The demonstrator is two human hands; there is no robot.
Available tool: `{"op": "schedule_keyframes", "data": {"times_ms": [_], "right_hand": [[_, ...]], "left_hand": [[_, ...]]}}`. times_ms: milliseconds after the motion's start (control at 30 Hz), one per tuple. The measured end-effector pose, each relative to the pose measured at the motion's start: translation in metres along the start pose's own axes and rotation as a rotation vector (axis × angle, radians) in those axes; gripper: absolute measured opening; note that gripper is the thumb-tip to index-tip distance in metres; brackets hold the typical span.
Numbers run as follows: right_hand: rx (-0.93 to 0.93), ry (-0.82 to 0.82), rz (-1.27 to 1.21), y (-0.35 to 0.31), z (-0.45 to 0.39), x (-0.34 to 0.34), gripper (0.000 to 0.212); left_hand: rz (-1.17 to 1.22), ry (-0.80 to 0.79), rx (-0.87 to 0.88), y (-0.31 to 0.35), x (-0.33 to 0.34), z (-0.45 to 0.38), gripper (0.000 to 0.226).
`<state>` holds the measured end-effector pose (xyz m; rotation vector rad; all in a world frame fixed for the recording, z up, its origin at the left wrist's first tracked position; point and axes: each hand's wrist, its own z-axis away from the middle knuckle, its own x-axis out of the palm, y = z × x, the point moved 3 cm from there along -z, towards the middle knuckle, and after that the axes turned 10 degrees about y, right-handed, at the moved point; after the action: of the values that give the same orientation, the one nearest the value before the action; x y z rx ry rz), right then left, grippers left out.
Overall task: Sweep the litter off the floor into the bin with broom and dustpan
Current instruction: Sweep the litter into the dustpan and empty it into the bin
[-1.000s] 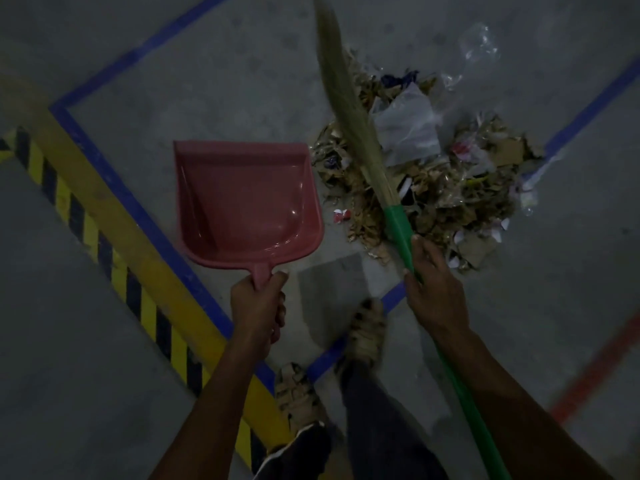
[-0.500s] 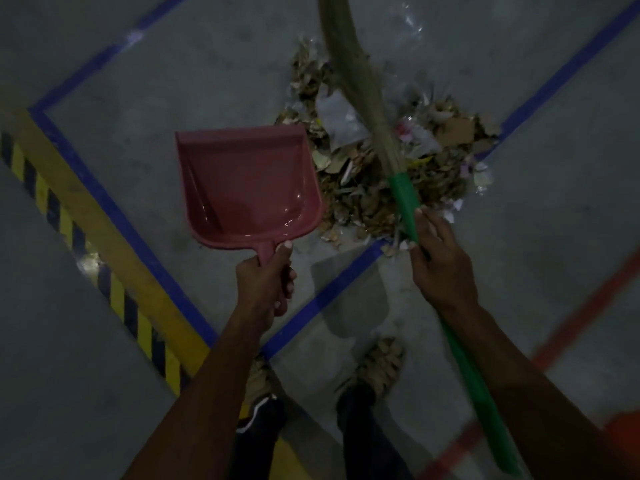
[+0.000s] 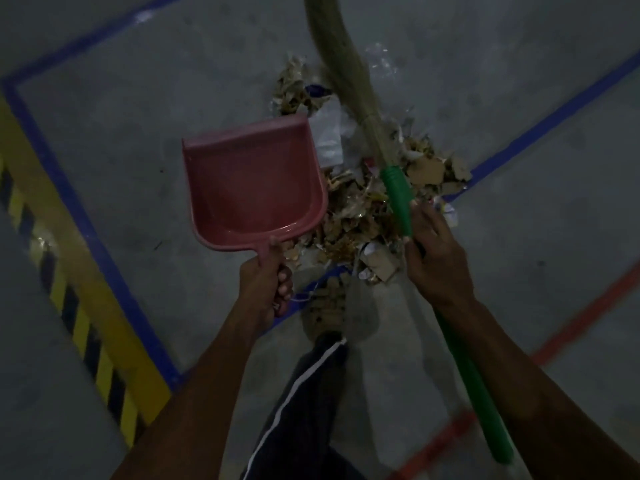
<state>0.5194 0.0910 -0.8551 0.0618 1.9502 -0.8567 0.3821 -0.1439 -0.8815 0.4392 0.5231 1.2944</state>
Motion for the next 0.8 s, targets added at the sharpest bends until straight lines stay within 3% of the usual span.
{"op": "schedule_keyframes", "data": {"times_ms": [133, 400, 600, 800], "right_hand": [[-0.024, -0.048, -0.025, 0.013, -0.047, 0.026, 0.058], [-0.165, -0.325, -0.029, 0.036, -0.128, 0.094, 0.069], [-0.218, -0.415, -0.020, 0.061, -0.142, 0.101, 0.074], [-0.267, -0.650, -0.053, 0.120, -0.148, 0.099, 0.066]], "left_hand": [[0.121, 0.078, -0.043, 0.009, 0.013, -0.018, 0.057], [0.313, 0.239, -0.100, 0.023, 0.057, -0.044, 0.064], [0.476, 0.502, -0.174, 0.018, 0.077, -0.041, 0.062], [0.521, 0.662, -0.339, -0.022, 0.104, -0.011, 0.061]]}}
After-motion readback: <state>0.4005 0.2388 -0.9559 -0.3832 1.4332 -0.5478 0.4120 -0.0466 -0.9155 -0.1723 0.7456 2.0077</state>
